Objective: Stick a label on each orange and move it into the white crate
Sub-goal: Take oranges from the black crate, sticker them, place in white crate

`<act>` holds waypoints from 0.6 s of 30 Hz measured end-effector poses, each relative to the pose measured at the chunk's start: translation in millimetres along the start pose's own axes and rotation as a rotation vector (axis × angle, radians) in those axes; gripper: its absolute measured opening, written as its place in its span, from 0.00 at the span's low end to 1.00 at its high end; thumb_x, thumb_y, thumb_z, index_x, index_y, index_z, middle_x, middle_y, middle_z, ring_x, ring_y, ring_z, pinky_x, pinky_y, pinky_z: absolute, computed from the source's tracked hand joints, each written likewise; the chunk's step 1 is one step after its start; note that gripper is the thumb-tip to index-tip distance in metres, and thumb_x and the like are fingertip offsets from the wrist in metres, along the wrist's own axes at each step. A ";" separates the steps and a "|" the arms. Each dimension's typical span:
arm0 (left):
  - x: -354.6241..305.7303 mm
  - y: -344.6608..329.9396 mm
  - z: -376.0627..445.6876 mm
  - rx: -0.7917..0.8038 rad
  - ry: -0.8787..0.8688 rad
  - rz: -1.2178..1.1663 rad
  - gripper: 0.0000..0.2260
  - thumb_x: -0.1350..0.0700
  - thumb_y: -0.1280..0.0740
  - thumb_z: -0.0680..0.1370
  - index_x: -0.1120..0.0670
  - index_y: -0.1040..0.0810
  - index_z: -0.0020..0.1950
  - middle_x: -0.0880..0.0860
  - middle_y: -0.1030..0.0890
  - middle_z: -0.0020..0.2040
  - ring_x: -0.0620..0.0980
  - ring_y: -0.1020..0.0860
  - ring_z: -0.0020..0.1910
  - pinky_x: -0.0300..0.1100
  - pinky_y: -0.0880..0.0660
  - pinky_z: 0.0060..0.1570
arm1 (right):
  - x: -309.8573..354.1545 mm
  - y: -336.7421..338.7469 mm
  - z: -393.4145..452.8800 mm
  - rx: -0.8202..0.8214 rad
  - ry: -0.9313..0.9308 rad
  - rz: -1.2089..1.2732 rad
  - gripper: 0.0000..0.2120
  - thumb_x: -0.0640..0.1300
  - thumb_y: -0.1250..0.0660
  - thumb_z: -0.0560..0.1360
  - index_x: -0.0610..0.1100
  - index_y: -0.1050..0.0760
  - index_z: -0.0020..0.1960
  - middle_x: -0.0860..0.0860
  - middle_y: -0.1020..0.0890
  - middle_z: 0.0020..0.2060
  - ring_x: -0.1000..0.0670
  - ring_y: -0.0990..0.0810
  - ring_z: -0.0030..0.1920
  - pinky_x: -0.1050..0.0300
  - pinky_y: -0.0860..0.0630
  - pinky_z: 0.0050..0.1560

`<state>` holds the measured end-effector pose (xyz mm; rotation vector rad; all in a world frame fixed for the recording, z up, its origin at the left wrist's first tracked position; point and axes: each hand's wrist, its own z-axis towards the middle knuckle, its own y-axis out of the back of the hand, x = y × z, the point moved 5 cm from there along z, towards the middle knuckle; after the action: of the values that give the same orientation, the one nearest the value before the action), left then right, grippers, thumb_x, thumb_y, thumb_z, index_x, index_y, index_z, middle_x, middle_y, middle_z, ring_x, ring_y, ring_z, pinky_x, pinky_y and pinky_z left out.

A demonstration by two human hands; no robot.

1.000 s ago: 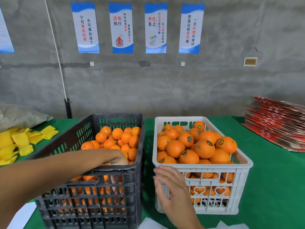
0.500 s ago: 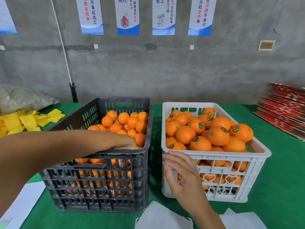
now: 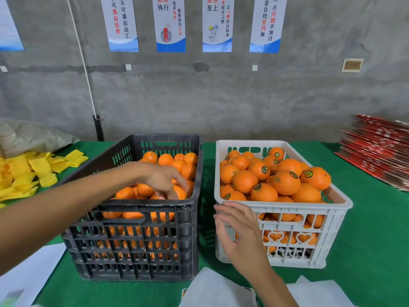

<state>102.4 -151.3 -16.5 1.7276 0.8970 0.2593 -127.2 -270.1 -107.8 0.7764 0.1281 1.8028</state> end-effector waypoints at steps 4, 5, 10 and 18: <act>-5.0 27.2 -47.9 -0.314 -0.339 -0.641 0.26 0.61 0.23 0.75 0.51 0.21 0.72 0.52 0.26 0.73 0.58 0.13 0.54 0.54 0.16 0.54 | 24.0 0.0 13.4 -0.069 -0.284 0.376 0.08 0.46 0.32 0.82 0.52 0.16 0.58 0.64 0.17 0.58 0.59 0.22 0.64 0.58 0.26 0.68; -8.2 26.0 -62.5 -0.405 -0.385 -0.779 0.27 0.61 0.23 0.74 0.51 0.22 0.73 0.58 0.21 0.69 0.60 0.13 0.51 0.51 0.15 0.51 | 33.2 -0.9 18.7 -0.099 -0.387 0.518 0.09 0.48 0.33 0.83 0.53 0.17 0.60 0.64 0.16 0.57 0.59 0.20 0.63 0.58 0.24 0.67; -45.4 -15.2 -109.7 -0.660 -0.597 -1.191 0.24 0.64 0.26 0.76 0.54 0.23 0.71 0.69 0.16 0.54 0.61 0.13 0.43 0.44 0.15 0.47 | 70.8 -7.6 54.6 -0.149 -0.582 0.949 0.16 0.55 0.41 0.85 0.54 0.29 0.72 0.60 0.17 0.60 0.55 0.18 0.62 0.53 0.22 0.66; -120.4 -104.7 -135.1 -0.914 -0.809 -0.604 0.25 0.61 0.27 0.80 0.47 0.27 0.75 0.45 0.33 0.75 0.46 0.15 0.40 0.34 0.19 0.44 | 57.5 17.2 1.2 -0.276 -0.582 1.022 0.19 0.59 0.38 0.83 0.56 0.25 0.72 0.54 0.21 0.68 0.51 0.23 0.69 0.50 0.25 0.70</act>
<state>-104.5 -124.5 -30.4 0.5534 0.5053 -0.3768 -150.3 -226.4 -73.8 1.2470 -1.0478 2.3344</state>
